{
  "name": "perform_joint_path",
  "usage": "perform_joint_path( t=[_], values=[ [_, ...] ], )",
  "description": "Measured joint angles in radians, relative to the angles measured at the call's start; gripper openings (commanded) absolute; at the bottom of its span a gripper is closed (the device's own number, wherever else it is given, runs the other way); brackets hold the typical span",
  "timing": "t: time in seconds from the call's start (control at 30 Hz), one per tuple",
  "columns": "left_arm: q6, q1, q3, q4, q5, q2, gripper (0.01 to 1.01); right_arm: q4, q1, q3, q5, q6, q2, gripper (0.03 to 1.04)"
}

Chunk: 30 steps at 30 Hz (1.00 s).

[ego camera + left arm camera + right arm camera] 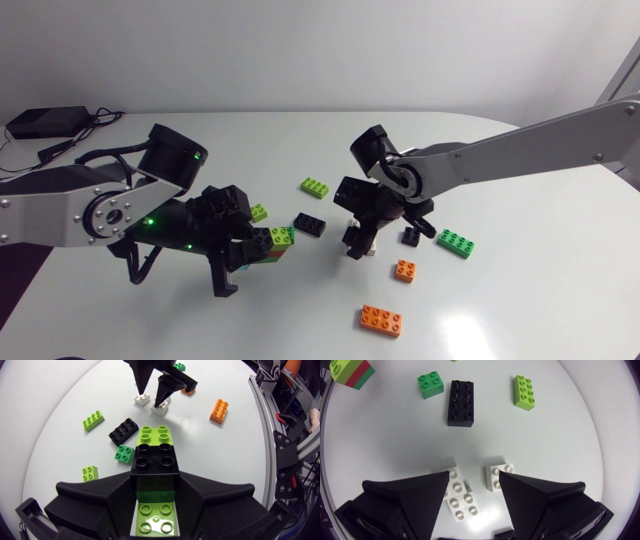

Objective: Separate the duplo bricks

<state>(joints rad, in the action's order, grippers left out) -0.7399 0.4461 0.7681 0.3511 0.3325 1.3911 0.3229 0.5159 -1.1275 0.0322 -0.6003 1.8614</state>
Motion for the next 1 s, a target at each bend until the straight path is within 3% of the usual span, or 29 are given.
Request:
perform_joint_path(
  t=[0.1,0.23,0.43,0.73,1.0],
  values=[
    [0.0,0.0,-0.004,0.0,0.0,-0.008,0.311,0.009,-0.006,0.0,-0.004,-0.003,-0.008,0.74],
    [0.0,0.0,-0.006,0.0,0.0,-0.024,0.311,0.011,-0.006,0.0,0.024,-0.003,-0.058,0.91],
    [0.001,0.0,-0.006,0.01,0.007,-0.043,0.311,0.011,-0.006,0.033,0.137,-0.003,-0.196,0.94],
    [-0.003,-0.02,0.017,0.182,0.167,-0.052,0.311,0.014,0.004,0.129,0.411,-0.055,-0.42,0.94],
    [-0.063,-0.026,0.07,0.322,0.246,-0.063,0.311,0.037,0.084,0.164,0.47,-0.1,-0.463,0.94]
  ],
)
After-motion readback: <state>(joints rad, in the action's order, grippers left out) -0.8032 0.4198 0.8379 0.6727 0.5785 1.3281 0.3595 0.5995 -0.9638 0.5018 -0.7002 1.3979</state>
